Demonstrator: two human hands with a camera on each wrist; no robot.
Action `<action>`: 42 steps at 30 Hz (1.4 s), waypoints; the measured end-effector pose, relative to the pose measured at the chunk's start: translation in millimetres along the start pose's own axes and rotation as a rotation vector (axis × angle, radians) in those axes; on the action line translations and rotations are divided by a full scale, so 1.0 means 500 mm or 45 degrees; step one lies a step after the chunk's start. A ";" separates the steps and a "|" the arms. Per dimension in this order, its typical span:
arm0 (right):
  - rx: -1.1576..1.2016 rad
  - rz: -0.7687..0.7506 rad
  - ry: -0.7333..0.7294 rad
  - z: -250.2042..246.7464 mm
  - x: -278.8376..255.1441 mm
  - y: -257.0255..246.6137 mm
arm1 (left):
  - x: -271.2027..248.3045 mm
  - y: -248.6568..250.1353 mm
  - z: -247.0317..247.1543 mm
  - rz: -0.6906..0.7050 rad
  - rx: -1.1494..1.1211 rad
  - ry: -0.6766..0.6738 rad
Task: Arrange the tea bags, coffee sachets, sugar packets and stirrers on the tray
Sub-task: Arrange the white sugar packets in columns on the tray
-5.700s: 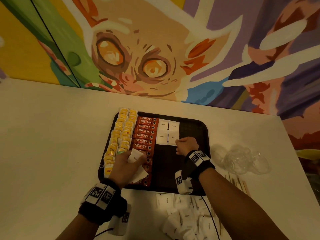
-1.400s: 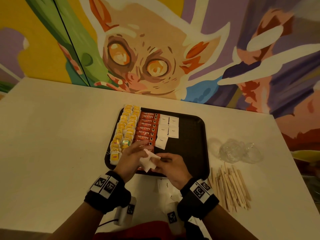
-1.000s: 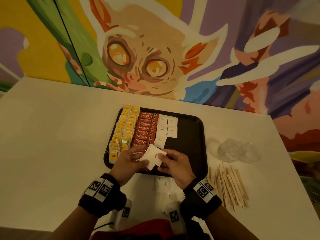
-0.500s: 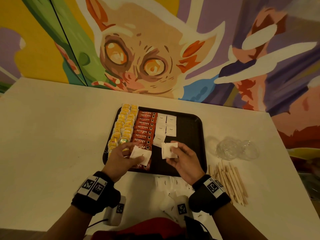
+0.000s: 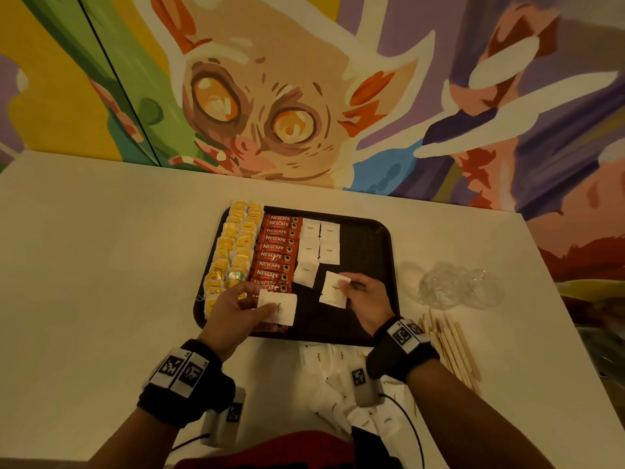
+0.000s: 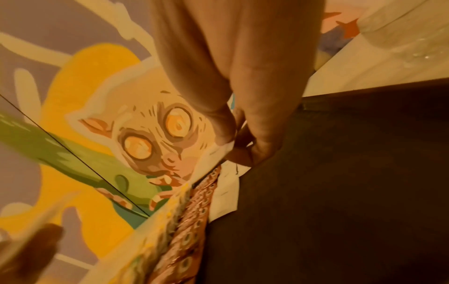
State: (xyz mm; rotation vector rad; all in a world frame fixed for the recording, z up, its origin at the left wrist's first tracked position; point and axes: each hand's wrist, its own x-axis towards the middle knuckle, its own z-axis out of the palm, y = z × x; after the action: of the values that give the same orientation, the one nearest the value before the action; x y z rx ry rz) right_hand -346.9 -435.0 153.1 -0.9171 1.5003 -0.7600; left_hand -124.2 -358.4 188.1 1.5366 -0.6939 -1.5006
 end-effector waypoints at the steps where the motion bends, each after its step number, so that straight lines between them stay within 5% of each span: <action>1: -0.046 -0.001 0.014 0.000 0.017 0.000 | 0.000 0.000 0.002 -0.002 -0.027 -0.006; 13: -0.602 0.011 0.119 0.016 0.156 -0.032 | 0.013 0.002 0.018 0.001 -0.038 -0.053; 32: -0.672 -0.020 0.297 0.035 0.159 -0.019 | 0.031 0.003 0.018 -0.036 -0.034 -0.027; 38: -0.944 -0.337 -0.015 0.077 0.126 -0.009 | 0.030 -0.009 0.012 -0.045 0.024 -0.016; 42: -1.198 -0.380 -0.166 0.093 0.117 0.002 | 0.027 -0.010 0.008 -0.054 -0.010 -0.014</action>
State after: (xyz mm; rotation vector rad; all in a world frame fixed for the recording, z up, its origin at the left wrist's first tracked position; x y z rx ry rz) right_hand -302.7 -484.2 118.2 -1.8787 1.6200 -0.1416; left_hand -127.3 -368.3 177.5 1.5472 -0.6648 -1.5428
